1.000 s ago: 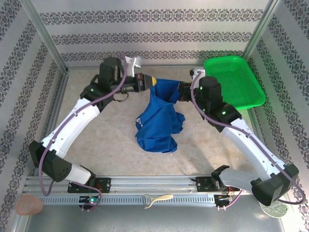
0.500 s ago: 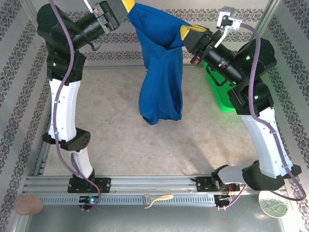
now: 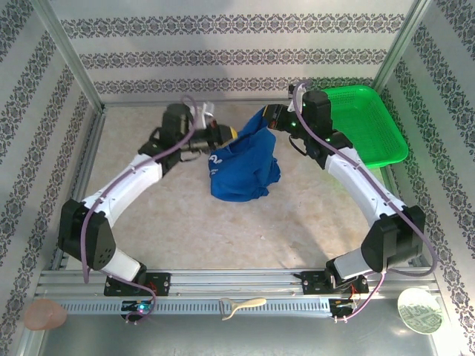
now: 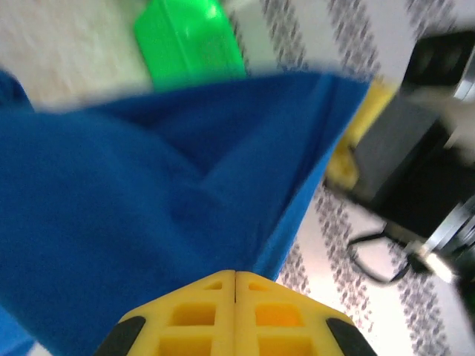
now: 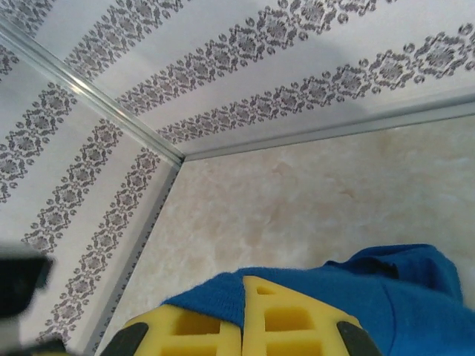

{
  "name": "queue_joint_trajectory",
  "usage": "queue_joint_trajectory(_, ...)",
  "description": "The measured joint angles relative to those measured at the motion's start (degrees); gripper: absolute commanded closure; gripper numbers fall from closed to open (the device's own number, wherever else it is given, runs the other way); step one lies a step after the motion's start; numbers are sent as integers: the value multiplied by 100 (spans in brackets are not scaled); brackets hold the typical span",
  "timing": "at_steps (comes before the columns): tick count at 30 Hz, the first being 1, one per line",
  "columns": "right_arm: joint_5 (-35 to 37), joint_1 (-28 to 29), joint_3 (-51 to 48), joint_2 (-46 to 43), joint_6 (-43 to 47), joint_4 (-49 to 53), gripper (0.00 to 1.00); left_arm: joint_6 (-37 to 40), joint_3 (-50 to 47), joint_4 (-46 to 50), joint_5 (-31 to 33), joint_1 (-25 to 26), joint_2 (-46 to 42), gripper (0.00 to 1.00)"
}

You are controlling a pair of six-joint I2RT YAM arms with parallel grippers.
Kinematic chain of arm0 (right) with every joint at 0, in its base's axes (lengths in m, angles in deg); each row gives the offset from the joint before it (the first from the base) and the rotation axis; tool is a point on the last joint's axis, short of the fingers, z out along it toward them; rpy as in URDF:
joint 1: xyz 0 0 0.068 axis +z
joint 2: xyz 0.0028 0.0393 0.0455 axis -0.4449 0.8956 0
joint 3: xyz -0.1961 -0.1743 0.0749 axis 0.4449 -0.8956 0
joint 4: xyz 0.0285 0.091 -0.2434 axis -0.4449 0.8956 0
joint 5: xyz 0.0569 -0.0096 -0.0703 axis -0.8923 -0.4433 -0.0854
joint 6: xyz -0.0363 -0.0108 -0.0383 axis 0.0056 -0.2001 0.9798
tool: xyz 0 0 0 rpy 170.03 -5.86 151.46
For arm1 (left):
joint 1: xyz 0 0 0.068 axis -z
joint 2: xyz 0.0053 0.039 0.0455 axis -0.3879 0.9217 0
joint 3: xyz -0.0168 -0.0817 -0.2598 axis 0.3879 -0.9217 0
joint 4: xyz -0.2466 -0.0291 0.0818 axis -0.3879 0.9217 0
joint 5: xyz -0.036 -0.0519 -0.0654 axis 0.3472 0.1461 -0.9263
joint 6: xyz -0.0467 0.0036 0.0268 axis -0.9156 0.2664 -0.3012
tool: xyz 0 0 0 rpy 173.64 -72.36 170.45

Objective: Fold the inside-out t-shirt

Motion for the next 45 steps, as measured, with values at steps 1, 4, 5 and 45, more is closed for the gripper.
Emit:
queue_joint_trajectory(1,-105,11,107,39,-28,37,100,2,-98,-197,11,195,-37,67)
queue_joint_trajectory(4,-264,-48,721,122,-70,-52,100,76,-210,-479,-39,612,-365,33)
queue_joint_trajectory(5,-341,-83,933,122,-74,-90,100,149,-234,-472,-2,640,-522,27)
queue_joint_trajectory(45,1515,1248,4715,874,1703,1928,100,1261,-1209,-238,1655,1456,-861,9)
